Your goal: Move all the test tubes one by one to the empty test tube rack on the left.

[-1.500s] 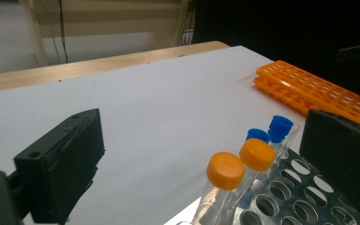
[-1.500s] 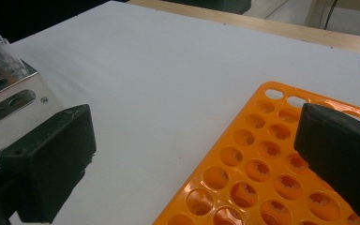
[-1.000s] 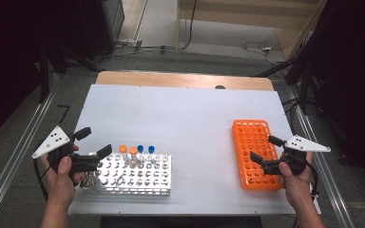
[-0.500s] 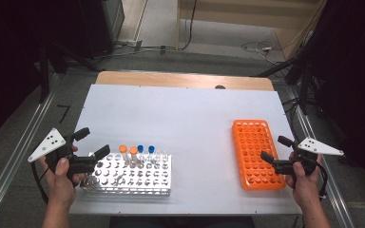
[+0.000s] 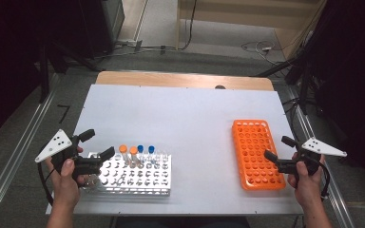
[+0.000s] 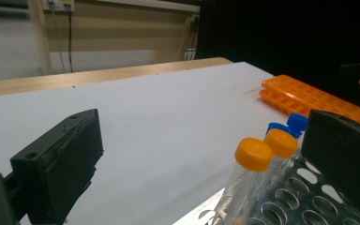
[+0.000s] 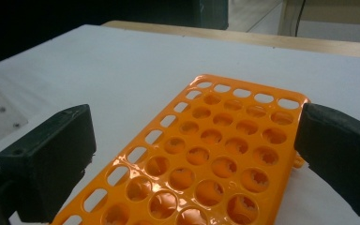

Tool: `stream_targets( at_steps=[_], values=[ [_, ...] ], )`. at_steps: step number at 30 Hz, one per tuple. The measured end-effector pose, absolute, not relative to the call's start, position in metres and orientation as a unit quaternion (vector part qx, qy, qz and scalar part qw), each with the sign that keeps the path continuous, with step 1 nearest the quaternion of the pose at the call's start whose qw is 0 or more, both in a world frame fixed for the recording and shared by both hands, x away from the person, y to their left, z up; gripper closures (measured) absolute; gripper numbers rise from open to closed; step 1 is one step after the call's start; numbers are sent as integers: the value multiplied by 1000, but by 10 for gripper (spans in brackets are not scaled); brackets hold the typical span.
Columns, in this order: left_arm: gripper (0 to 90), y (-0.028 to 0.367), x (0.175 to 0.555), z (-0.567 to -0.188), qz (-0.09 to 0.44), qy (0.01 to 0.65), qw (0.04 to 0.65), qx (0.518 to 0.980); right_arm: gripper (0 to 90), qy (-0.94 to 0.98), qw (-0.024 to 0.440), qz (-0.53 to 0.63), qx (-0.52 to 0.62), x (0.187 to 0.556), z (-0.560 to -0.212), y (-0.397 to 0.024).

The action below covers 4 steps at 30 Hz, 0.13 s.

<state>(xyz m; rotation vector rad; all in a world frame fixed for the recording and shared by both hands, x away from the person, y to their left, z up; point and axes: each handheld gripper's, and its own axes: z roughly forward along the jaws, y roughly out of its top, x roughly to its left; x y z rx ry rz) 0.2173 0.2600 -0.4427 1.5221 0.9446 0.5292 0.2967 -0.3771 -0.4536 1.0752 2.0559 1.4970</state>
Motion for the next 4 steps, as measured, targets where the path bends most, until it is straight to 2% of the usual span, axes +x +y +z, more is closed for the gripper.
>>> stream_targets(
  at_steps=[4],
  values=[
    [0,255,220,-442,232,408,583,663,0,720,190,539,393,295,-455,-383]
  ],
)
